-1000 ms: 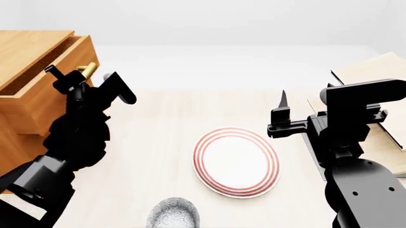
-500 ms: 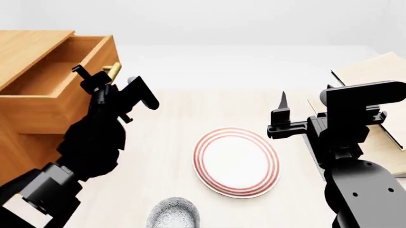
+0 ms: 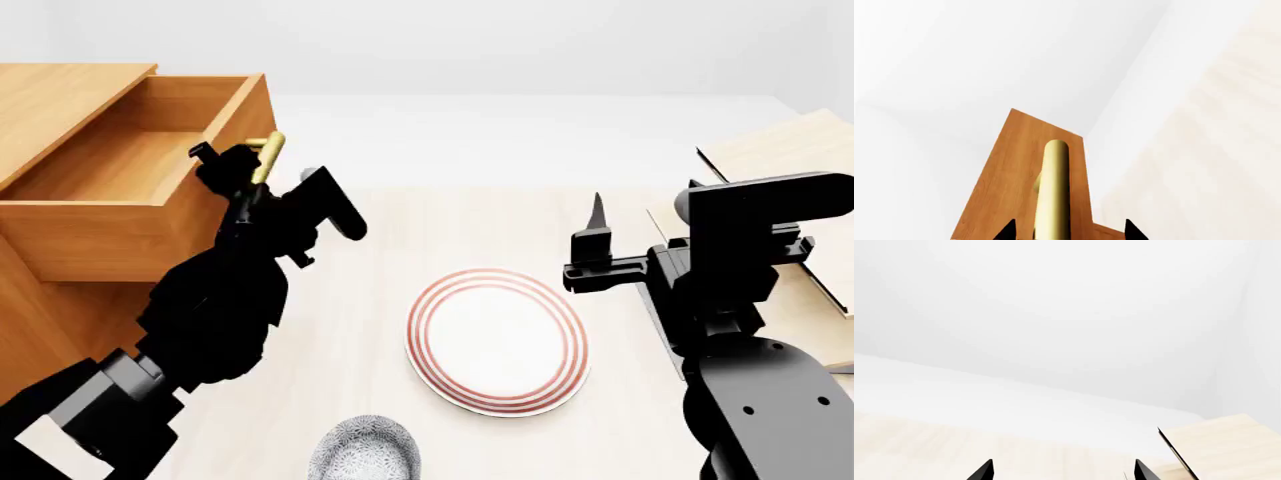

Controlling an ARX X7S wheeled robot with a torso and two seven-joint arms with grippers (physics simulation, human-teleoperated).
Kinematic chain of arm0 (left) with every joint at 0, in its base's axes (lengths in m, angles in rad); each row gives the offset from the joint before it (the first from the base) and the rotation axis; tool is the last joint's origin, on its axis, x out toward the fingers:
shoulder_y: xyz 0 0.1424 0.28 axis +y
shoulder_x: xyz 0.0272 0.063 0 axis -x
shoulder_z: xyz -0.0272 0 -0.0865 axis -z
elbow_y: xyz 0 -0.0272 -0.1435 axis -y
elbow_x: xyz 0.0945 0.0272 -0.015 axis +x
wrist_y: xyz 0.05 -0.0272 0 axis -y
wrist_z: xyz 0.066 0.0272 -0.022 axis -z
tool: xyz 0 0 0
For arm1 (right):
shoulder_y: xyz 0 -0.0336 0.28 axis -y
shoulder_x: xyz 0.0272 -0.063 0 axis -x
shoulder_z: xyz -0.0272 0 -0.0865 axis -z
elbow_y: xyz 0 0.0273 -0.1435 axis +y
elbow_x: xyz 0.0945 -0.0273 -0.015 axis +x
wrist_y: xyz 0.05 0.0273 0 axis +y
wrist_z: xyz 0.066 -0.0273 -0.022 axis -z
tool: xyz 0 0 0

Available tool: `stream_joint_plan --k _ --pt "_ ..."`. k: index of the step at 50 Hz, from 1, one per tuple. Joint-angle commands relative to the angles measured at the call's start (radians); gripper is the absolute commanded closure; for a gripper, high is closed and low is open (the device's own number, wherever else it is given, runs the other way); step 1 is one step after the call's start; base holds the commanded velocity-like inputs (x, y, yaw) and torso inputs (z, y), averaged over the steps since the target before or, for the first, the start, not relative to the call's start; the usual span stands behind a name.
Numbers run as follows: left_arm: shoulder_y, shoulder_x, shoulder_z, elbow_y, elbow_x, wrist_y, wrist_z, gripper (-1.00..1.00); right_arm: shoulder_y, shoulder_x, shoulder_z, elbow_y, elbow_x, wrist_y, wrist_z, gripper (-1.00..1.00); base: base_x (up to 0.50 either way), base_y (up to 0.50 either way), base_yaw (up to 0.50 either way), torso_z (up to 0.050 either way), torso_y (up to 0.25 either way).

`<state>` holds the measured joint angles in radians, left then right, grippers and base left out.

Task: Open the top drawer of the cabinet and put the bowl in it.

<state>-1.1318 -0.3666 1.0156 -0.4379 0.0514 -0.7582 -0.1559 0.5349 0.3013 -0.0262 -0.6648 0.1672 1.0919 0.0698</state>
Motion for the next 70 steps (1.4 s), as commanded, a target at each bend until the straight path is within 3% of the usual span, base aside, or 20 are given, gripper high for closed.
stream_joint_plan --k 1,14,20,25,32,40,52,70 --pt "-0.006 -0.021 -0.022 0.089 -0.040 -0.038 0.020 -1.00 0.002 0.002 0.003 -0.004 0.006 0.004 0.002 -1.00 0.00 0.00 0.00 0.000 0.000" --pt "-0.084 -0.094 -0.098 0.464 -0.071 -0.201 0.064 -1.00 0.013 0.003 0.003 -0.019 0.014 0.019 0.005 -1.00 0.00 0.00 0.00 0.000 0.000" --pt "-0.147 -0.076 -0.225 0.574 -0.134 -0.279 0.082 -1.00 0.020 0.004 0.004 -0.037 0.020 0.038 0.007 -1.00 0.00 0.00 0.00 0.000 0.000" --pt "-0.194 -0.031 -0.356 0.541 -0.198 -0.328 0.088 -1.00 0.023 0.007 0.009 -0.054 0.025 0.051 0.007 -1.00 0.00 0.00 0.00 0.000 0.000" --pt "-0.270 0.058 -0.599 0.335 -0.295 -0.399 0.077 -1.00 0.019 0.008 0.013 -0.054 0.027 0.048 0.009 -1.00 0.00 0.00 0.00 0.000 0.000" --pt "-0.345 0.107 -0.742 0.080 -0.323 -0.402 0.048 -1.00 0.023 0.009 0.006 -0.049 0.028 0.048 0.013 -1.00 0.00 0.00 0.00 0.000 0.000" --pt "-0.392 0.116 -0.736 -0.151 -0.316 -0.371 0.076 -1.00 0.022 0.010 0.000 -0.036 0.028 0.036 0.017 -1.00 0.00 0.00 0.00 0.000 0.000" --pt "-0.320 0.104 -0.659 -0.160 -0.328 -0.449 0.130 -1.00 0.010 0.014 0.011 -0.032 0.036 0.023 0.018 -1.00 0.00 0.00 0.00 0.000 0.000"
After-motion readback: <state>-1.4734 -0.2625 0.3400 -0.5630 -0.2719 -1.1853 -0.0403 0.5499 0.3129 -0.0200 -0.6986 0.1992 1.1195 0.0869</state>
